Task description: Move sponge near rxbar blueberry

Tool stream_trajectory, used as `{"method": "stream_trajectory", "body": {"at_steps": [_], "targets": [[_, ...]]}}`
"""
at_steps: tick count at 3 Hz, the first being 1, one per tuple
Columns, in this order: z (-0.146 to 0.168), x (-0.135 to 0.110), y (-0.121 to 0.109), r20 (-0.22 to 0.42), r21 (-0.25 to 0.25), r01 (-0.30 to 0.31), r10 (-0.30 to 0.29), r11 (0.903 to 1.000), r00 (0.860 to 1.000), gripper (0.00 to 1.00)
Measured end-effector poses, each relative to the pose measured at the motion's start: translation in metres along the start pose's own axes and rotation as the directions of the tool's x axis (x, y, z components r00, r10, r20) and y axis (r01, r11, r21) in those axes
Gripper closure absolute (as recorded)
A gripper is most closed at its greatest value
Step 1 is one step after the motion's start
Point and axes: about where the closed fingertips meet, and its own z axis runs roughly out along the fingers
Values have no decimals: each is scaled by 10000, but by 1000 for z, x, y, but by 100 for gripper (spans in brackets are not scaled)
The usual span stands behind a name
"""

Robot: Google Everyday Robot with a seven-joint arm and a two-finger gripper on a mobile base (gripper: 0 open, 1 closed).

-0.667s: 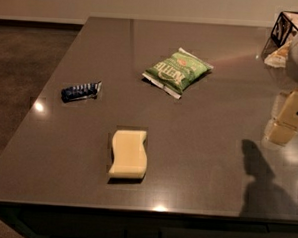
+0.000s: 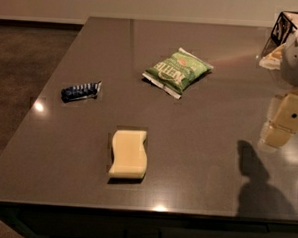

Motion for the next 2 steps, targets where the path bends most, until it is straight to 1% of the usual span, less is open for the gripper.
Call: {"method": "stream_trajectory", "body": {"at_steps": [1,2], "targets": [[10,-28,21,545,-234,159,-146,9996,9984,0],[31,-70,43,1489,-522,146,-66,9985,9888,0]]}}
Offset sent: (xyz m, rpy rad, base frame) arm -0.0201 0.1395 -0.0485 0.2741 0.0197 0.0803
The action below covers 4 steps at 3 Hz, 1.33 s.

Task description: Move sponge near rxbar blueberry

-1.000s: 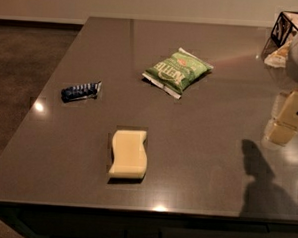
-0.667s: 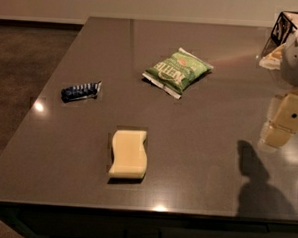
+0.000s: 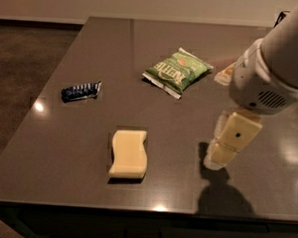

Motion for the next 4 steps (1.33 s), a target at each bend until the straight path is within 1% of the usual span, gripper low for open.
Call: {"method": "stream_trajectory", "body": {"at_steps": [1,2,3,4], "targets": [[32,-35,12,845,-292,-218,242,9993,9961,0],[62,-62,24,1514,-351,-351,400,9988,9877,0],[91,-70,36,1634,-278,-360,400,9990,9857,0],[115,-71,46,1664,-201,-395,423,9990,9851,0]]}}
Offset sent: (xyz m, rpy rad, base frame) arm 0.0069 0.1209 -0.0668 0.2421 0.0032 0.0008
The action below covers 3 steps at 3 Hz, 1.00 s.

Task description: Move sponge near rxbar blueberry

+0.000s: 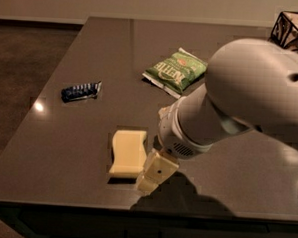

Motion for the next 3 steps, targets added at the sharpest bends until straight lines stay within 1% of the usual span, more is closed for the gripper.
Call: {"method": "stream_trajectory", "body": {"at_steps": [1,2,3], "targets": [[18,2,5,8,-42,-80,80,10000,10000,0],[30,1,7,-65,-175,-189,187,9997,9998,18],[36,-3,6,-129,-386,-325,321,9987,9994,42]]}}
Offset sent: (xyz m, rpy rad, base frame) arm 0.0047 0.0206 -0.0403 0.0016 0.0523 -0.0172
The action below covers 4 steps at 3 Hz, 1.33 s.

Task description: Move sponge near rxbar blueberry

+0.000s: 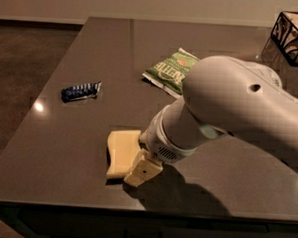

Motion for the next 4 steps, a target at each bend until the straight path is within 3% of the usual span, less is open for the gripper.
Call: {"method": "stream_trajectory", "body": {"at_steps": [2,3,4], "targets": [[-7,-21,-20,31,-209,-250,250,9995,9997,88],[-15,-37,-44,137,-53,-478,479,9988,9988,100],[-10,-60,-61,148,-100,-481,483,9988,9987,100]]}}
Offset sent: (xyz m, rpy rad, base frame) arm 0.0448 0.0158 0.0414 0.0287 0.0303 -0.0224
